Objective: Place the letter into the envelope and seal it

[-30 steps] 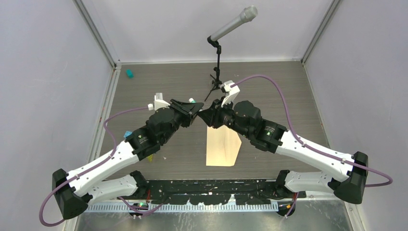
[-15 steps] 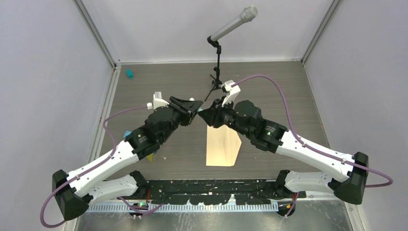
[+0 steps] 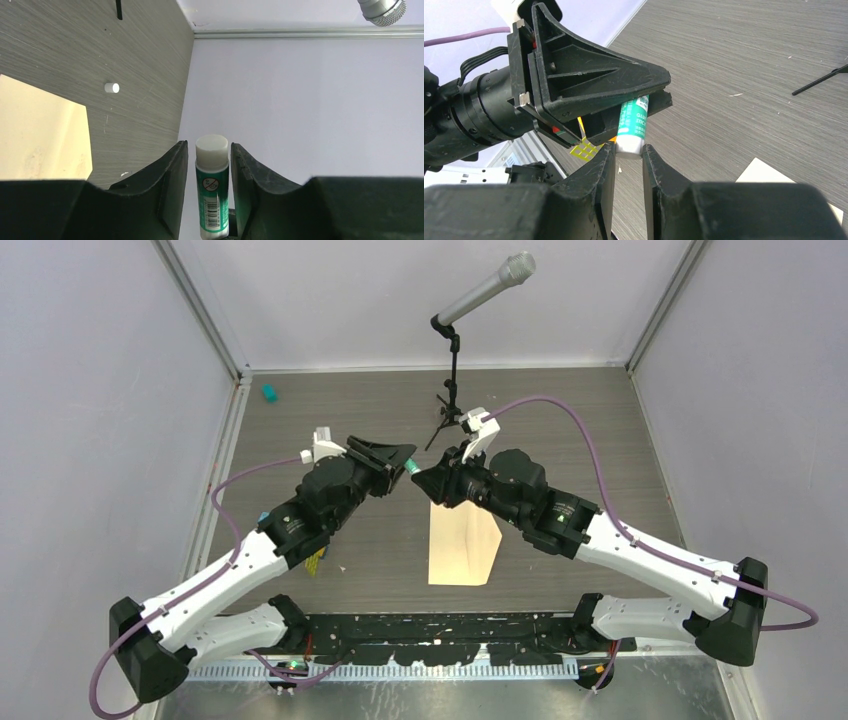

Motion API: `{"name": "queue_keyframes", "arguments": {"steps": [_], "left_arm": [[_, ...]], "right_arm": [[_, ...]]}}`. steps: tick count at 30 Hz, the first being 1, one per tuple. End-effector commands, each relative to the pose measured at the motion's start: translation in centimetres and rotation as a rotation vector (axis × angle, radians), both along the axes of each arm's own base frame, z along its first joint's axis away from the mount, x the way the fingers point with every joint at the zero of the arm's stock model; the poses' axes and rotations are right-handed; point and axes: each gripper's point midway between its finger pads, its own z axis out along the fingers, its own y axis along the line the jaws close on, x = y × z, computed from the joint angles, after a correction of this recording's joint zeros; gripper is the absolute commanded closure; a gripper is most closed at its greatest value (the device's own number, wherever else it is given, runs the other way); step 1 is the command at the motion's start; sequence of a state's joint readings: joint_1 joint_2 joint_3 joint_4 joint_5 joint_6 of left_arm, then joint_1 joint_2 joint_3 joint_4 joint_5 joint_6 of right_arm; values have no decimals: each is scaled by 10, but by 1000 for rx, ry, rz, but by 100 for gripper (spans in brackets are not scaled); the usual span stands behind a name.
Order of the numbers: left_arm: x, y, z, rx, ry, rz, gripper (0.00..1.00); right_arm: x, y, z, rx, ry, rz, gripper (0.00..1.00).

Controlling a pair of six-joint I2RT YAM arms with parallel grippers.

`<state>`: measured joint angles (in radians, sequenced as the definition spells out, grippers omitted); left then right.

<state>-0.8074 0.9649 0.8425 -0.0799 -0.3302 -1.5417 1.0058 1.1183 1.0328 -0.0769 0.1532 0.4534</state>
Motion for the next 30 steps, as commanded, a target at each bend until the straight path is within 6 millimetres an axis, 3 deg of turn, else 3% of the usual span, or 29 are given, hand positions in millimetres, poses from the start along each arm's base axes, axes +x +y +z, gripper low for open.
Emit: {"name": "queue_keyframes", "arguments": {"steps": [1, 12, 15, 17, 19, 21, 22, 25, 30], "left_arm": [[2, -2, 13, -37, -38, -21, 63], [-5, -19, -4, -23, 4, -178, 84], [-6, -20, -7, 1, -6, -200, 98], [-4, -17, -3, 30, -34, -195, 100], [-3, -12, 0, 100, -59, -184, 100], [-2, -5, 3, 172, -82, -171, 100], [-1, -2, 6, 208, -102, -164, 100], [-1, 5, 12, 285, -138, -156, 100], [2, 9, 23, 346, -201, -144, 100]], "right_arm": [[-1, -2, 10, 25, -27, 6, 99], [2, -8, -1, -24, -19, -21, 99], [5, -12, -1, -40, -20, -44, 99], [7, -15, -3, -62, -18, -59, 87], [9, -18, -6, -97, -9, -74, 63], [8, -18, -8, -121, 2, -73, 45], [7, -19, -8, -123, 3, -75, 30], [5, -22, -2, -116, -7, -88, 27], [2, -24, 8, -115, -38, -91, 32]]}}
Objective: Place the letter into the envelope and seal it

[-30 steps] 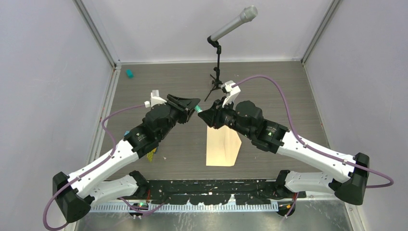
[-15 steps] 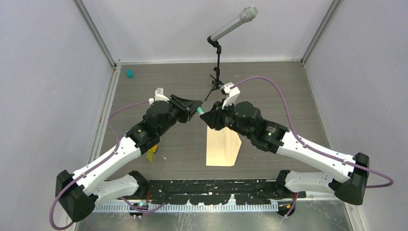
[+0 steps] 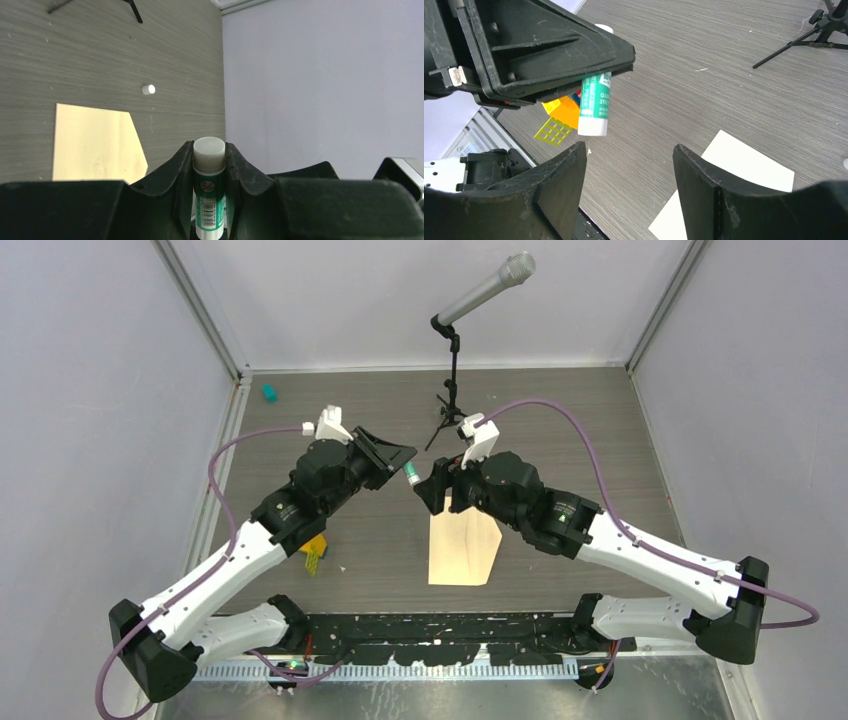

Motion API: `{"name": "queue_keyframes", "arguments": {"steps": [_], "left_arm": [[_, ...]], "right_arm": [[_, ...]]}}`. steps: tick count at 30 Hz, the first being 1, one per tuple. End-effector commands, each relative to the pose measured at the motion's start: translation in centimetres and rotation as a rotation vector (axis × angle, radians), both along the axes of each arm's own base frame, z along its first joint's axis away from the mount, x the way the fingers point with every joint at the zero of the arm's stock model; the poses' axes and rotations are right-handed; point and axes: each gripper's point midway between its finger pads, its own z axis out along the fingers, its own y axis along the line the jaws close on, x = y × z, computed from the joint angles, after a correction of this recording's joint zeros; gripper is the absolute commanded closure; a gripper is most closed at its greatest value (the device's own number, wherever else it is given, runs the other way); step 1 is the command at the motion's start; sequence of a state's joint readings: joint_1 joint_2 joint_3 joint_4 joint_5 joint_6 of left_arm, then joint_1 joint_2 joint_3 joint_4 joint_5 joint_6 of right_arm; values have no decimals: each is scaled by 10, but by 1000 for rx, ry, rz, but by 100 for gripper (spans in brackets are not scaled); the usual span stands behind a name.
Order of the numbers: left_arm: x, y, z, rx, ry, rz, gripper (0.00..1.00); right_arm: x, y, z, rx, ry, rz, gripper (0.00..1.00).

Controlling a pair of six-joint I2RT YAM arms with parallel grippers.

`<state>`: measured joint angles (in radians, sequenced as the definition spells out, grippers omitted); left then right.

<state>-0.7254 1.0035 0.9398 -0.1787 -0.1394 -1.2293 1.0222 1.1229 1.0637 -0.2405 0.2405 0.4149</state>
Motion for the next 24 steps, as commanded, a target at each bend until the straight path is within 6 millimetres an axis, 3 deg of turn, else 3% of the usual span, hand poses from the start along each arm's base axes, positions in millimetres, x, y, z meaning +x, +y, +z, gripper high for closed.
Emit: {"name": "queue_keyframes", "arguments": {"steps": [1, 11, 24], "left_arm": [[2, 11, 27, 91, -129, 17, 100], [1, 9, 58, 99, -232, 38, 100], [-3, 7, 72, 58, -259, 32, 100]], "right_arm": [[1, -5, 35, 35, -74, -24, 34], [-1, 18, 55, 11, -124, 14, 41], [7, 34, 54, 8, -123, 6, 55]]}}
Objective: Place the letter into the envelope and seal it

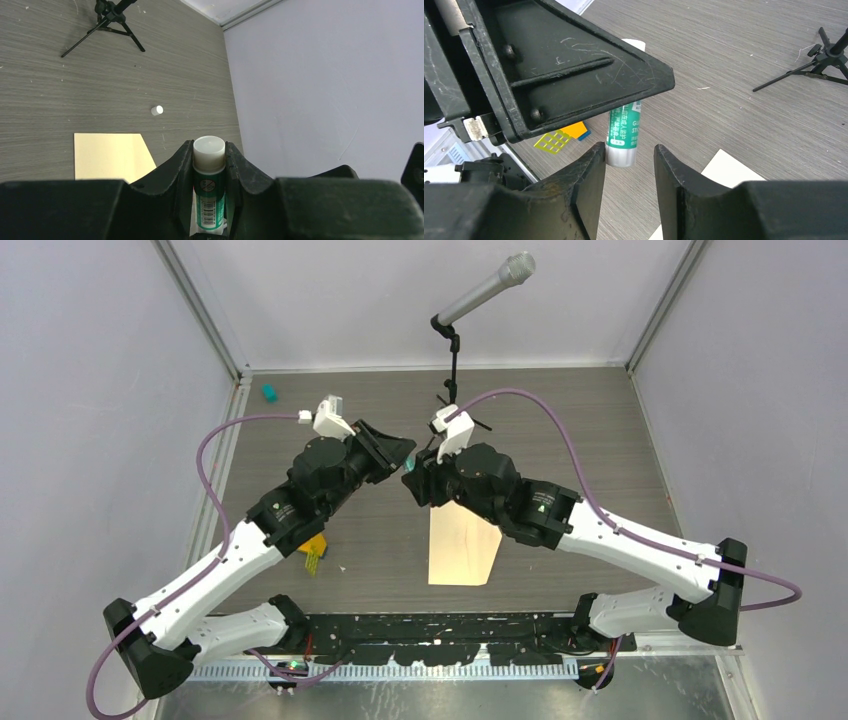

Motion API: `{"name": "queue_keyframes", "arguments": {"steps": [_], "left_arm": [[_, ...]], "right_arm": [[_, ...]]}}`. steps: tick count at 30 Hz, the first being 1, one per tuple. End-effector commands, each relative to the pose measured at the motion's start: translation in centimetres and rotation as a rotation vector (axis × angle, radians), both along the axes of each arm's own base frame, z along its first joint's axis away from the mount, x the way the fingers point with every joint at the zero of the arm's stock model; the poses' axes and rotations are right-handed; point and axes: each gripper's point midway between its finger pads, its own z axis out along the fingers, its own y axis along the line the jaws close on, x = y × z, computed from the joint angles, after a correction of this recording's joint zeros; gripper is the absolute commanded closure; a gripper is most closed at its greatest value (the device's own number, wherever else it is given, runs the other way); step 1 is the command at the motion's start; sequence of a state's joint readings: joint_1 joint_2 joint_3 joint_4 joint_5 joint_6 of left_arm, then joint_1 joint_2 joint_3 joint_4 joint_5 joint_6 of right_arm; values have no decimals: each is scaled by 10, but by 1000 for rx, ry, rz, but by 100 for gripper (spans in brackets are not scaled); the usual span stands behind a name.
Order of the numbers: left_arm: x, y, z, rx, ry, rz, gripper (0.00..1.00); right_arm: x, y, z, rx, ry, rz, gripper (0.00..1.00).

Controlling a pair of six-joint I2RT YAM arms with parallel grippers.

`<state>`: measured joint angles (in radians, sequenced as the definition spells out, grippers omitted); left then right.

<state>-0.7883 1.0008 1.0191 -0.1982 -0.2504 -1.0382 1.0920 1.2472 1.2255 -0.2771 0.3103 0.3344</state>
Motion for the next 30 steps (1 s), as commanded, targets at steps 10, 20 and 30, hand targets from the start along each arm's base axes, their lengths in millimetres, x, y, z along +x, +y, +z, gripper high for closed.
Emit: {"name": "queue_keyframes", "arguments": {"steps": [10, 20, 30], "left_arm": [[-15, 9, 63, -149, -215, -29, 100], [-62, -1, 101, -236, -515, -257, 100], [-50, 3, 87, -195, -446, -196, 100]], "right_arm": [[4, 3, 40, 165, 4, 9, 99], [-12, -11, 99, 664, 234, 408, 99], [-8, -30, 104, 641, 224, 326, 52]]}}
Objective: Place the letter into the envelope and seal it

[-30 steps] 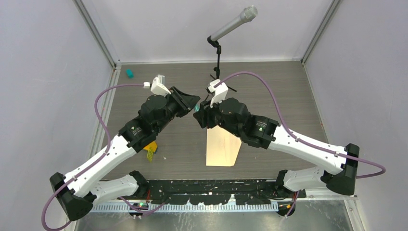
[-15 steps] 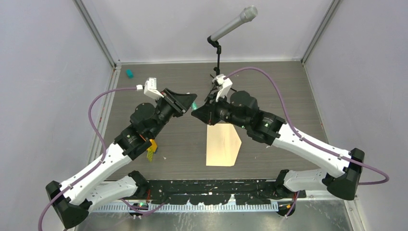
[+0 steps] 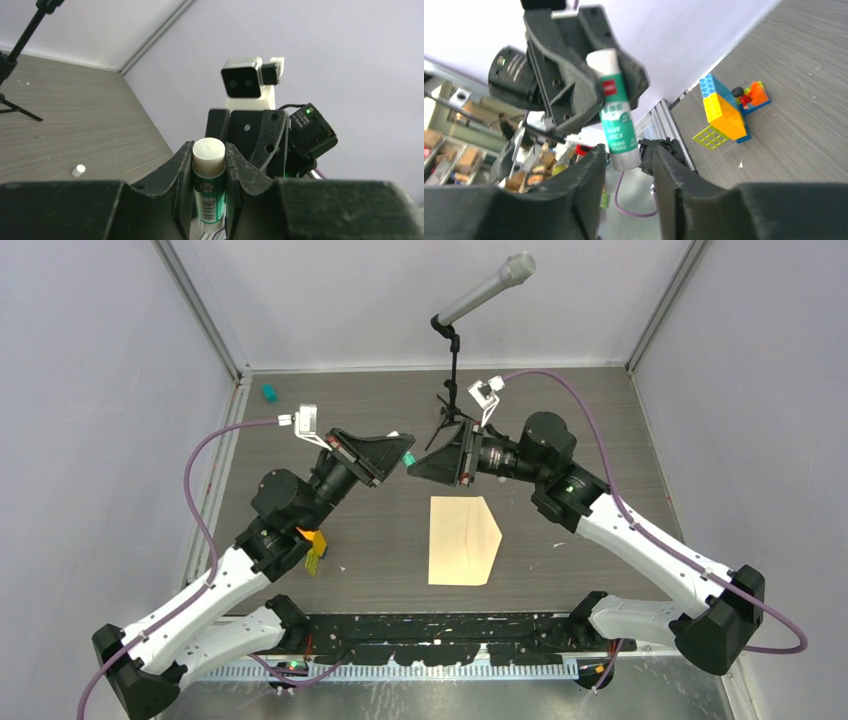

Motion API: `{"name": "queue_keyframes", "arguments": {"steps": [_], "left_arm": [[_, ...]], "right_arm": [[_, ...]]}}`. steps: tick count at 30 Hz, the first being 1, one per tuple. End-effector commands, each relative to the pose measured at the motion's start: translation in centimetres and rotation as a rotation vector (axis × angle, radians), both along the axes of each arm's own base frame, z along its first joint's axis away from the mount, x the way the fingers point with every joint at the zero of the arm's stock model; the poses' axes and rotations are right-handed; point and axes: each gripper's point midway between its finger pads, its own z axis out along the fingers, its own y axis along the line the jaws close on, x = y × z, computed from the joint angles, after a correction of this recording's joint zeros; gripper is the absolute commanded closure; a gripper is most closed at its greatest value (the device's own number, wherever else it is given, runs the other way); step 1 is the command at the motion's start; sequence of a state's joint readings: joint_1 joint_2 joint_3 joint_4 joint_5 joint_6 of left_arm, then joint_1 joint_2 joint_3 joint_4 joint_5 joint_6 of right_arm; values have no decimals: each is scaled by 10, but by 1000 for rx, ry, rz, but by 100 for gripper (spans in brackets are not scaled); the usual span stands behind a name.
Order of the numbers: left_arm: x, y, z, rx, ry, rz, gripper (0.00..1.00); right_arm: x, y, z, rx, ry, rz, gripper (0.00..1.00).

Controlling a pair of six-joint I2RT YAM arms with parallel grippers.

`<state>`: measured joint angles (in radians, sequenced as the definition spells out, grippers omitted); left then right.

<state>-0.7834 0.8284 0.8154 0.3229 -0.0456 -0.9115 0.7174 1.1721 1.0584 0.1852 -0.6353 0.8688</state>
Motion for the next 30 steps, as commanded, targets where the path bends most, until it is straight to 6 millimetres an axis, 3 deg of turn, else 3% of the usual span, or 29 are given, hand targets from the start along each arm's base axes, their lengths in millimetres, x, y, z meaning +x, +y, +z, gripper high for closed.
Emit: {"name": "queue_keyframes", "arguments": {"steps": [1, 2, 3, 9, 12, 18, 30], "left_arm": [[2, 5, -4, 59, 26, 40, 100], [9, 7, -8, 80, 64, 72, 100], [14, 9, -10, 99, 103, 99, 100], [38, 8, -36, 176, 271, 191, 100], [45, 1, -43, 186, 311, 192, 100], [50, -12, -43, 181, 340, 162, 100], [49, -19, -46, 180, 356, 134, 100]], "right_arm": [[26, -32, 35, 23, -76, -250, 44], [29, -37, 30, -18, -108, -298, 32], [31, -41, 25, -62, -119, -340, 27], [30, -54, 0, -307, -272, -530, 24], [29, -47, -11, -411, -340, -556, 28], [46, -39, -29, -576, -415, -655, 37], [62, -22, -31, -603, -409, -689, 57]]}}
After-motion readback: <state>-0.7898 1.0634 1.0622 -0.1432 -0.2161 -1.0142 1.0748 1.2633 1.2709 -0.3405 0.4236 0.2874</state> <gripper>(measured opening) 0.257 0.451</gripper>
